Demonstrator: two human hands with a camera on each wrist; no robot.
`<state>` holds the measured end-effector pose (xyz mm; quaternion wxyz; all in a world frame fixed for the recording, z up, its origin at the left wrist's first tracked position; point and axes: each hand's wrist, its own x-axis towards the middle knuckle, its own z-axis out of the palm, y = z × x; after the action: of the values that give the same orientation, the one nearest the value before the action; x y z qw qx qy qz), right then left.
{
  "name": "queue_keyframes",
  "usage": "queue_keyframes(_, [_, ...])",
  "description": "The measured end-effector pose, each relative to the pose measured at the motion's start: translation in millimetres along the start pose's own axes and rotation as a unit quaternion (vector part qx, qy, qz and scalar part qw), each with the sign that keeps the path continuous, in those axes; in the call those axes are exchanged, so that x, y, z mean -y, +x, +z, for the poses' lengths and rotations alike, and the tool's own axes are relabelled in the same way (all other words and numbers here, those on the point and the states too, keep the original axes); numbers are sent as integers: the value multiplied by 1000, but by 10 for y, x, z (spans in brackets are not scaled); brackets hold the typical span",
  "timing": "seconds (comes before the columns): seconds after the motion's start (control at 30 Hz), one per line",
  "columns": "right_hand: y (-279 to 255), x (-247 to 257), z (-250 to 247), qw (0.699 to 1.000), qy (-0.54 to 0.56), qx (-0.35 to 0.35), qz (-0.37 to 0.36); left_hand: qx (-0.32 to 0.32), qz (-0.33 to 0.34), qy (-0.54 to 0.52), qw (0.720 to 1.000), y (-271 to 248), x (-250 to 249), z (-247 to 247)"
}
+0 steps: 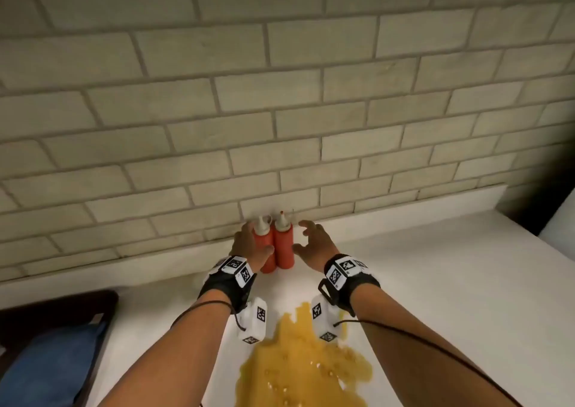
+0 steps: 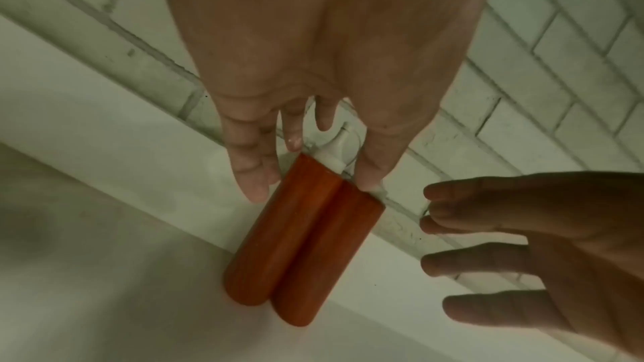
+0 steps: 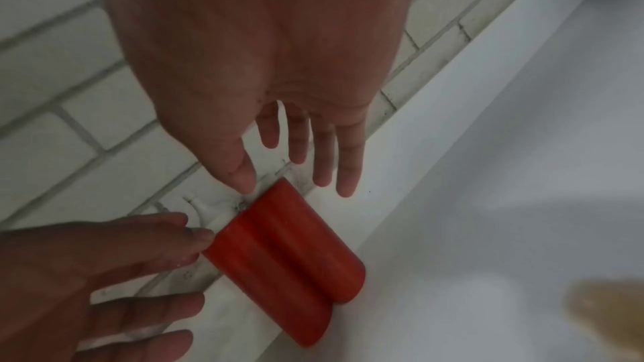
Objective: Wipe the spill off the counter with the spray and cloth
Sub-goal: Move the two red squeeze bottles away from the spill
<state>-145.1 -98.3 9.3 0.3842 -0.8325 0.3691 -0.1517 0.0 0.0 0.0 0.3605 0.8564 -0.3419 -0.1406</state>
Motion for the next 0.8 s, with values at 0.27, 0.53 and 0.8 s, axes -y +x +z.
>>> queue_keyframes(0.27, [316, 48, 209, 998, -2, 55, 19, 39, -42, 27, 998, 210, 59, 116])
queue_keyframes(0.53, [401, -76, 433, 995, 90, -2, 37, 12, -46, 16, 999, 83, 86, 152])
queue_keyframes(0.8, [430, -39, 511, 997, 77, -25, -4, -3, -4, 29, 1000, 76, 160, -19])
